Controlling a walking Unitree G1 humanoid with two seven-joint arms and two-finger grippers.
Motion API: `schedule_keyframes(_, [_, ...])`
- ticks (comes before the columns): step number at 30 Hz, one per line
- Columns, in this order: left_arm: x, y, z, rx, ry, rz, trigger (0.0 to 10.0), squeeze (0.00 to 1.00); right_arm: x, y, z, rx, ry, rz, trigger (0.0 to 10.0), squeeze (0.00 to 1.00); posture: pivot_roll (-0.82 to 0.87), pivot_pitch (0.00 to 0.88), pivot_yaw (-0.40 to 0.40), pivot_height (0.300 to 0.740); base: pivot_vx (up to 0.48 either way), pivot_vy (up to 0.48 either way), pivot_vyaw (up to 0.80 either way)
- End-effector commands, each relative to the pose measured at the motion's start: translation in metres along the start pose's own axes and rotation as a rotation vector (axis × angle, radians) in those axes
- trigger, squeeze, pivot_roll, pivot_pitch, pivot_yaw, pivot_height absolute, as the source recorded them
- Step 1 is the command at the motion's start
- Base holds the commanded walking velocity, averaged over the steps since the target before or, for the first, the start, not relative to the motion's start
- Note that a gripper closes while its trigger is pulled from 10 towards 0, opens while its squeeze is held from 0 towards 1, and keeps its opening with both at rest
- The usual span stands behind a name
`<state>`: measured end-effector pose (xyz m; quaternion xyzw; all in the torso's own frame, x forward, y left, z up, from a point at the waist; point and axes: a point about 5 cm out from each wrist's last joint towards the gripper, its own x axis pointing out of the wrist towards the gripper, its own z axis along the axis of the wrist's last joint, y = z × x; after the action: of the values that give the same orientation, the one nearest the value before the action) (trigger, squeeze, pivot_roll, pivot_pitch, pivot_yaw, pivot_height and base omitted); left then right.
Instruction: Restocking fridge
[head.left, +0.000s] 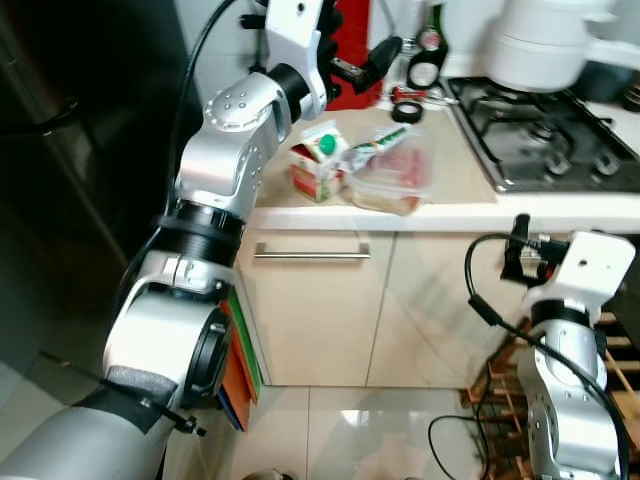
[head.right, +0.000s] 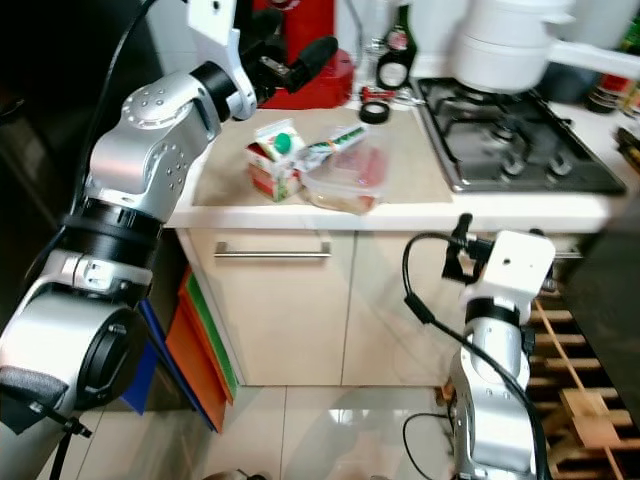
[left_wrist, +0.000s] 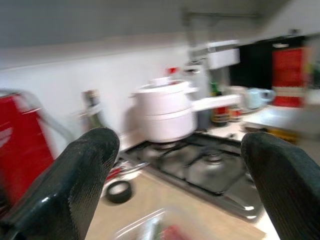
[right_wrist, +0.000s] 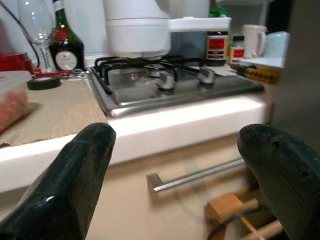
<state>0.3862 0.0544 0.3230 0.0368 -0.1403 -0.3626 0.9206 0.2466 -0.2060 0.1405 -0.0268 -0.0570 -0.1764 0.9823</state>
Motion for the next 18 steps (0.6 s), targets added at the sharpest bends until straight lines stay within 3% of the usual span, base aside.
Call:
schedule_keyframes(1, [0.002,0.004,-0.002,0.037,0.034,0.009,10.0,0.00,-0.003,0.011,0.010,0.037,-0.032,0.047,10.0,0.00,-0.15,0.016,0.131,0.740,0.000,0.000,0.00])
schedule_keyframes(4, [0.005,-0.002,-0.021,0.056,0.105,-0.038,10.0,0.00,-0.012,0.022,0.007,0.067,-0.016,0.071,10.0,0.00,-0.14,0.015,0.141,0.740,0.000,0.000,0.00])
schedule_keyframes(9, [0.006,-0.003,-0.028,0.056,0.140,-0.042,10.0,0.00,-0.013,0.028,0.010,0.088,-0.022,0.098,10.0,0.00,-0.12,0.024,0.137,0.740,0.000,0.000,0.00])
schedule_keyframes(11, [0.002,0.005,-0.044,0.089,0.228,0.027,10.0,0.00,-0.011,0.034,0.013,0.087,-0.038,0.139,10.0,0.00,-0.11,0.036,0.137,0.740,0.000,0.000,0.00])
schedule_keyframes(18, [-0.007,0.026,-0.055,0.134,0.300,0.175,10.0,0.00,-0.013,0.034,0.012,0.089,-0.029,0.142,10.0,0.00,-0.10,0.048,0.135,0.740,0.000,0.000,0.00])
